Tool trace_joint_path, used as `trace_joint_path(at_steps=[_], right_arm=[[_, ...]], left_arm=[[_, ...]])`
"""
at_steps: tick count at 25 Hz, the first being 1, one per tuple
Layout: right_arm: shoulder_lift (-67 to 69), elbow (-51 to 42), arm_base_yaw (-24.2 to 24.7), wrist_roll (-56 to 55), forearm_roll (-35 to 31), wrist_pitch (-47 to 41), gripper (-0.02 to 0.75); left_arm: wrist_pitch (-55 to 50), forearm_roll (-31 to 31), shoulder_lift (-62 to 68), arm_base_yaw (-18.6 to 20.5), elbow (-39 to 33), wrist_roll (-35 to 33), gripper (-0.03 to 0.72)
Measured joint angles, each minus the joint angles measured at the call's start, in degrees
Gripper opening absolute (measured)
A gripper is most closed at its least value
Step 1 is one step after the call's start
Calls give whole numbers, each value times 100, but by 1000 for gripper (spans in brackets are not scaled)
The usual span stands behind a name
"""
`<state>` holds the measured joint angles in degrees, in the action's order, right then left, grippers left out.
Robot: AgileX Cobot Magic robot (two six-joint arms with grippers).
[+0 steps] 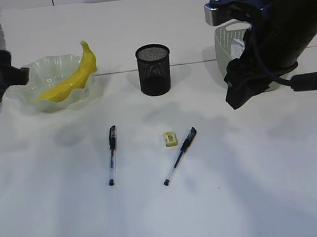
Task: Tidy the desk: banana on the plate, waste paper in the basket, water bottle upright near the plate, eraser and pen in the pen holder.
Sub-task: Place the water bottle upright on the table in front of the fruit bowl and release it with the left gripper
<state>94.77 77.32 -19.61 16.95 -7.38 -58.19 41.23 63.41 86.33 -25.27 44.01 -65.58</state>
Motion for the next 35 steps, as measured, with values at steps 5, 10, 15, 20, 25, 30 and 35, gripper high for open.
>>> trace_joint_path(at_steps=[5,10,15,20,25,30,35], right_arm=[[0,0,0,0,0,0,428],[0,0,0,0,-20,-56,428],[0,0,0,0,-20,-86,428],[0,0,0,0,-33,-86,428],[0,0,0,0,-45,-86,428],[0,0,0,0,-53,-86,428],[0,0,0,0,-57,-86,428]], left_arm=[[-839,-756,-73,0,0,1219,415],[-1130,-1102,-73,0,0,2008,415],[-1726,-2034,-73,332,0,2926,415],[-2391,-3683,-73,895,0,4332,415],[-2593,-4664,-73,1250,0,5285,415],[-2543,-5822,-73,1576,-176,6431,415],[-2150,-8311,42,1961,-313,8530,415]])
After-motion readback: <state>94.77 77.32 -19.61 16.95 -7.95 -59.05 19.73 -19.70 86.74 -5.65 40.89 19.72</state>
